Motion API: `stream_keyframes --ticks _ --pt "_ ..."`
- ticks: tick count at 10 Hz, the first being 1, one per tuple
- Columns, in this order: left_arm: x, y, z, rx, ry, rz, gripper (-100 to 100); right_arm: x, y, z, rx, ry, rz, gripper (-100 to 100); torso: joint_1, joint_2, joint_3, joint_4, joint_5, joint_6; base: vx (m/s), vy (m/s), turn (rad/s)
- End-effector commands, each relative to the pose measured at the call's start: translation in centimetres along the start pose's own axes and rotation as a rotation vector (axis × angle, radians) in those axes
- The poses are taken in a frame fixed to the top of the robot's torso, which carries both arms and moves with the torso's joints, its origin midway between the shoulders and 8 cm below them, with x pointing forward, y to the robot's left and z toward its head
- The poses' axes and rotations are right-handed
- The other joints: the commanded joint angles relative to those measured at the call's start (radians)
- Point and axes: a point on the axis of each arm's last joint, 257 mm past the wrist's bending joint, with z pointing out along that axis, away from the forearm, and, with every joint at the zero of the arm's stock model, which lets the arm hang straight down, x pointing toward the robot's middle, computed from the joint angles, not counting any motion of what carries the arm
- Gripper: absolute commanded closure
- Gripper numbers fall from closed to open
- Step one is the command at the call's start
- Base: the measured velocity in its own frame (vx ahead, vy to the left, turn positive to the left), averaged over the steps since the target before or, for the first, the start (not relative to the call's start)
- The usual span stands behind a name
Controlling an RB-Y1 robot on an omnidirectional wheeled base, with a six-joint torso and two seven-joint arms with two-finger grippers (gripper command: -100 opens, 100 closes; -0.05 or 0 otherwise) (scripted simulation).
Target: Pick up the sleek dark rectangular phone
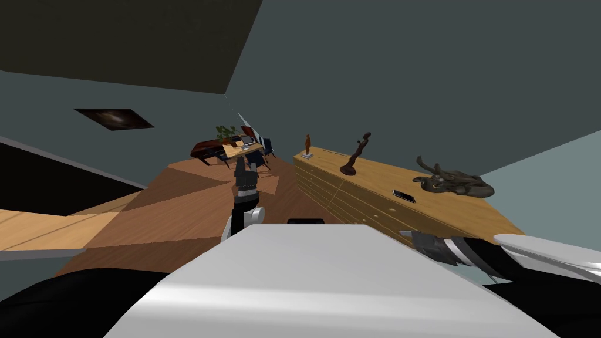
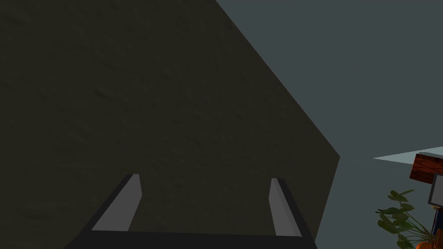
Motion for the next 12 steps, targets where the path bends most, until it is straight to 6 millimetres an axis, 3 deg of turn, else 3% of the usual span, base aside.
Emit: stream_keyframes --ticks 1,2,7,9,12 --pt "0.0 0.0 0.0 0.000 0.000 0.000 0 0.8 -0.7 -1.5 0.011 0.045 -0.023 -100 0.000 0.000 0.000 0.000 0.000 0.000 0.056 -0.018 0.038" --pt "0.0 0.0 0.0 0.000 0.000 0.000 0 2.2 -1.6 -2.8 0.026 0.099 -0.038 -100 0.000 0.000 0.000 0.000 0.000 0.000 0.067 -0.031 0.058" --pt "0.0 0.0 0.0 0.000 0.000 0.000 0 4.4 -5.2 -7.9 0.081 0.260 -0.108 -100 -0.003 -0.003 -0.002 -0.001 -0.001 0.000 0.093 -0.059 0.045" --pt "0.0 0.0 0.0 0.000 0.000 0.000 0 5.1 -6.5 -9.8 0.105 0.317 -0.133 -100 -0.007 -0.003 -0.002 -0.001 -0.002 0.000 0.135 -0.143 0.078" --pt "0.0 0.0 0.0 0.000 0.000 0.001 0 5.6 -7.2 -10.9 0.120 0.355 -0.148 -100 -0.011 -0.012 -0.007 -0.003 -0.004 0.000 0.220 -0.180 0.070"
